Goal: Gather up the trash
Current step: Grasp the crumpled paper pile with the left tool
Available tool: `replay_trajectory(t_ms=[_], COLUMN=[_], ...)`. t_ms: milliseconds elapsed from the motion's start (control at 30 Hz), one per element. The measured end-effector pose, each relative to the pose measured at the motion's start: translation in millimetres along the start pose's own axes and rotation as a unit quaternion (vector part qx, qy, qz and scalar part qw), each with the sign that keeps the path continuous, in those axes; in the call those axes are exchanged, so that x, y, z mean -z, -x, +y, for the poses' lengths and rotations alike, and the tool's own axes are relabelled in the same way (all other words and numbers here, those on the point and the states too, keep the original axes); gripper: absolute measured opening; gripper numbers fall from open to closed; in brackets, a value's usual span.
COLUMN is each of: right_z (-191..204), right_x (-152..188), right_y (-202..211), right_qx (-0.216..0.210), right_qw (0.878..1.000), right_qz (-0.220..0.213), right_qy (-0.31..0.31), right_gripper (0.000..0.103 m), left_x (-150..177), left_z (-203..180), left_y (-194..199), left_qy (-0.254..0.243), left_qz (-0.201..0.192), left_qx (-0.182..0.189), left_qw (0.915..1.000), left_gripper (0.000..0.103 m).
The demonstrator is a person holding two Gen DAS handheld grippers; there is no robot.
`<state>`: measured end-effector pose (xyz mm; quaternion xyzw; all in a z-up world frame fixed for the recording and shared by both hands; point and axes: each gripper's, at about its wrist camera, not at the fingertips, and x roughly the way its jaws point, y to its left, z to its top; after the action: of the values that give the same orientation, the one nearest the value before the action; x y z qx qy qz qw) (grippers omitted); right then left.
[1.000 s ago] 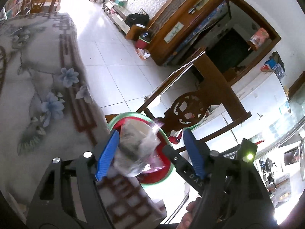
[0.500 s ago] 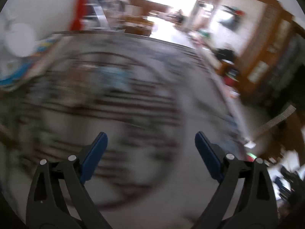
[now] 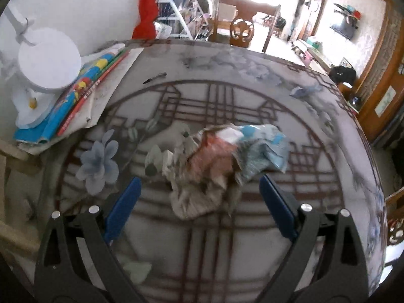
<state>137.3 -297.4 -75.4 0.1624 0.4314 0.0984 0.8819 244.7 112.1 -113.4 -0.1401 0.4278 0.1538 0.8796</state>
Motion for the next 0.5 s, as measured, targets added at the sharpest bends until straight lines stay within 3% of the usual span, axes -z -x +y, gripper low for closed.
replay_trajectory(t_ms=[67,133,200,300,367,500], right_z=[0.9,-0.7,-0.5,7.3,16.7,38.9], right_x=[2.0,2.8,3.5,7.1,11.1,19.8], right_y=[-4.3,-8.4,-11.4,-16.6,-23.0,-32.7], right_qx=[0.001,0.0,0.003,0.003,0.004,-0.008], right_qw=[1.0,1.0,1.0,1.0,0.999,0.996], right_qz=[0.005,0.01,0.014,0.019,0.025,0.038], right_qy=[0.003,-0.003,-0.001,0.013,0.034,0.076], right_gripper=[0.073,0.073,0.073,0.073,0.073,0.073], left_x=[-5.0,-6.7,-6.4,3.9,21.0,61.4], left_z=[10.2,19.6,24.3,16.3,14.6,26.0], left_y=[-8.9,-16.5,-11.2,11.9,47.3,112.0], left_qy=[0.033,0.061,0.077,0.034,0.009,0.008], left_qz=[0.012,0.033,0.042,0.048,0.041,0.032], left_qx=[0.017,0.033,0.058,0.054,0.05,0.07], left_qw=[0.9992,0.997,0.9944,0.9968,0.9978,0.997], left_gripper=[0.087,0.043,0.035,0.029,0.029,0.029])
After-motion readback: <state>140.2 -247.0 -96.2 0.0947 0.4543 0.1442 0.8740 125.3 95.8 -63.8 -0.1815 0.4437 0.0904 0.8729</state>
